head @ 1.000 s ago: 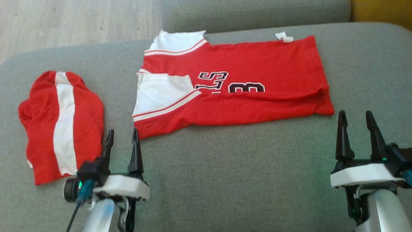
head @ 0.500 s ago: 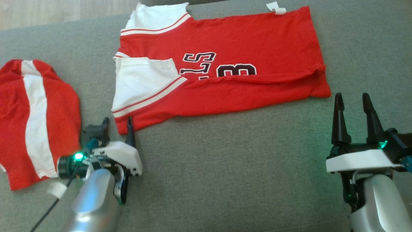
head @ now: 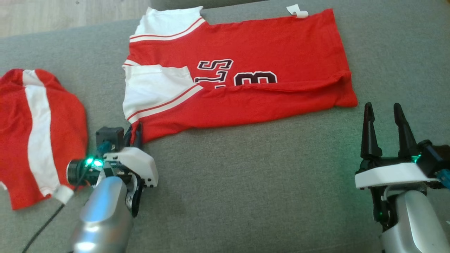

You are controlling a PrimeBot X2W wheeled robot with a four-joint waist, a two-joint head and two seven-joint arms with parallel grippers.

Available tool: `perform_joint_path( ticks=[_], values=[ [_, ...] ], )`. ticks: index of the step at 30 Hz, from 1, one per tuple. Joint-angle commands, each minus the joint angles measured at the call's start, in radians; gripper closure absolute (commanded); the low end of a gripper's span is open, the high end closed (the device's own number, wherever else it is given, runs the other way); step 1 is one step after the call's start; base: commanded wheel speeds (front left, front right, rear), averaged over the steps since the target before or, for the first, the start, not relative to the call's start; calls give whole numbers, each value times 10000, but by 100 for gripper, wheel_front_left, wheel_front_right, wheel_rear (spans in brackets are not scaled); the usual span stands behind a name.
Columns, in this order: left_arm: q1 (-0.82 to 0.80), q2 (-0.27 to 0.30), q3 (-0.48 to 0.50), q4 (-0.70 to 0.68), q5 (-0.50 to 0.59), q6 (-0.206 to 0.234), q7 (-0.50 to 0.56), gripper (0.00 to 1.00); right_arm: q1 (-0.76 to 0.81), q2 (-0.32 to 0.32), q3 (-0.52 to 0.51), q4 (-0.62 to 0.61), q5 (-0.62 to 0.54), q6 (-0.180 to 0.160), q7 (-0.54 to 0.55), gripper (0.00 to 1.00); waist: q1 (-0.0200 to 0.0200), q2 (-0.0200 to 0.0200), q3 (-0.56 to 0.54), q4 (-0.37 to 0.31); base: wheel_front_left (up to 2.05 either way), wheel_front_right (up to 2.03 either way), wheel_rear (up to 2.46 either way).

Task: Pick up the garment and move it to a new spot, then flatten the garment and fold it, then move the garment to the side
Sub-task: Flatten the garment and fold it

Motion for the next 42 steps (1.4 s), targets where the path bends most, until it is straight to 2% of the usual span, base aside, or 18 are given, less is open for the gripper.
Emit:
perform_joint_path(
  ticks=[1,3,8,16,25,26,27,28,34,38,42],
  values=[
    [-22,179,225,-402,-67,74,-469,100,-469,-26,184,-172,-84,-7,13,0,0,0,-69,89,0,0,0],
    [-36,134,254,-742,-119,88,-1061,100,-592,-26,50,31,-157,-7,250,0,0,0,-115,190,0,0,0],
    [3,91,146,-1593,-42,2,-1642,100,-993,-26,-356,654,-288,-7,990,0,0,0,-116,408,0,0,0],
    [268,-16,-220,-2720,62,-155,-1791,100,-2357,-26,-1276,2738,-293,-7,2594,0,0,0,122,875,0,0,0],
    [329,-95,-541,-3078,28,-167,-1807,100,-3880,-26,-2369,5477,-808,-7,3058,0,0,0,398,1187,0,0,0],
    [326,-97,-548,-3090,25,-154,-1808,100,-4016,-26,-2364,5741,-785,-7,3034,14,0,0,415,1198,0,0,0],
    [324,-97,-549,-3097,22,-141,-1808,100,-4142,-26,-2337,5981,-762,-7,2979,55,0,0,424,1201,0,0,0],
    [325,-91,-543,-3097,17,-128,-1809,100,-4255,-26,-2287,6176,-761,-7,2865,100,0,0,428,1195,0,0,0],
    [453,82,-414,-2992,-42,-16,-1812,100,-4554,-26,-2044,6650,-1132,-7,1845,100,0,0,262,1003,0,0,0],
    [638,196,-379,-2813,-65,44,-1813,100,-4310,-26,-2341,6442,-1699,-7,1366,100,0,0,-30,845,0,0,0],
    [924,221,-454,-2596,-98,13,-1814,100,-3882,-26,-2271,6248,-1555,-7,1198,100,0,0,-465,716,0,0,0]
  ],
)
